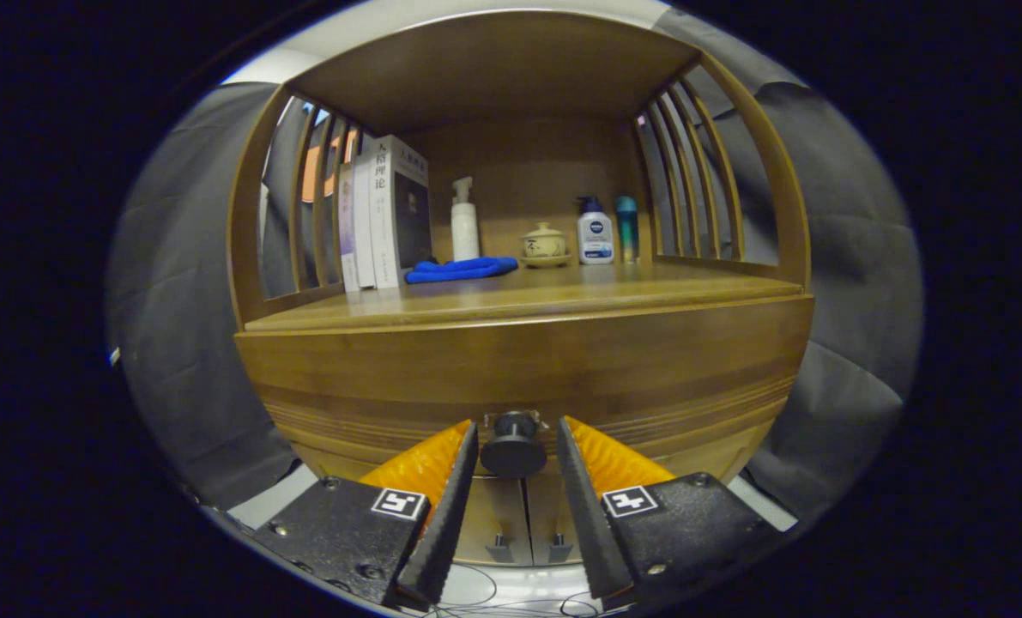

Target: Pull open the drawer, take out the items inside it, and place them on the countertop above the cabinet.

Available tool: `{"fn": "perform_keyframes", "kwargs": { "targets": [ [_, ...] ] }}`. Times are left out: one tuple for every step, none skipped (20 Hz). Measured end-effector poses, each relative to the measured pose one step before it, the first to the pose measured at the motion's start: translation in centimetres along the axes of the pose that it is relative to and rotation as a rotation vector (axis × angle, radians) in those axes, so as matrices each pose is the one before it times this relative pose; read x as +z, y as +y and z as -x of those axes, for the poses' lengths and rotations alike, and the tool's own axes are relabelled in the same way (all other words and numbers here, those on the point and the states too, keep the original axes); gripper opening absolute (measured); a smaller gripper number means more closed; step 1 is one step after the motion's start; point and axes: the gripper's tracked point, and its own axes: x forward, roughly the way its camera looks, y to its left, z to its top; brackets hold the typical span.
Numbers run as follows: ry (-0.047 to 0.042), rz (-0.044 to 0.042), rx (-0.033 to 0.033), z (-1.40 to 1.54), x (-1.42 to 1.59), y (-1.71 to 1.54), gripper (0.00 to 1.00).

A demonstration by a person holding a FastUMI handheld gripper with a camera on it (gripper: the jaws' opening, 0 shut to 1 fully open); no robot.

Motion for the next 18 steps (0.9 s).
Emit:
{"fn": "perform_keyframes", "kwargs": {
  "targets": [
    [0.00808,-0.00692,0.00152,-0.305,-0.202,0.025,0.60],
    [0.00913,-0.00697,-0.00075,-0.432,-0.235,0.094,0.58],
    [0.00506,-0.00712,-0.00263,-0.419,-0.193,-0.071,0.56],
    [0.00426,-0.00778,-0.00412,-0.355,-0.146,-0.040,0.54],
    [0.00335,-0.00453,-0.00399,-0.239,-0.202,-0.070,0.54],
    [0.00705,0.00075,-0.00372,-0.233,-0.304,-0.071,0.53],
    [0.00520,0.00282,-0.00480,-0.139,-0.139,0.015,0.53],
    [-0.00796,0.01113,-0.02174,-0.174,0.071,-0.173,0.52],
    [-0.00627,0.00844,-0.00395,0.033,0.031,0.118,0.52],
    [0.00990,0.00526,-0.00444,0.119,-0.054,-0.140,0.48],
    [0.00828,-0.00680,-0.00080,-0.128,0.011,-0.054,0.46],
    [0.00859,-0.01539,0.00215,0.331,-0.082,0.046,0.44],
    [0.00551,-0.00606,-0.00235,-0.124,0.061,-0.018,0.42],
    [0.00212,0.00687,-0.01002,0.056,-0.003,-0.050,0.39],
    [0.00091,0.01073,-0.01194,0.079,-0.051,-0.183,0.38],
    [0.00162,0.00948,-0.00788,0.167,-0.053,-0.048,0.36],
    [0.00350,0.00496,0.00003,0.197,-0.116,0.081,0.36],
    [0.00374,0.00055,0.00477,0.475,-0.129,0.027,0.36]
  ]
}}
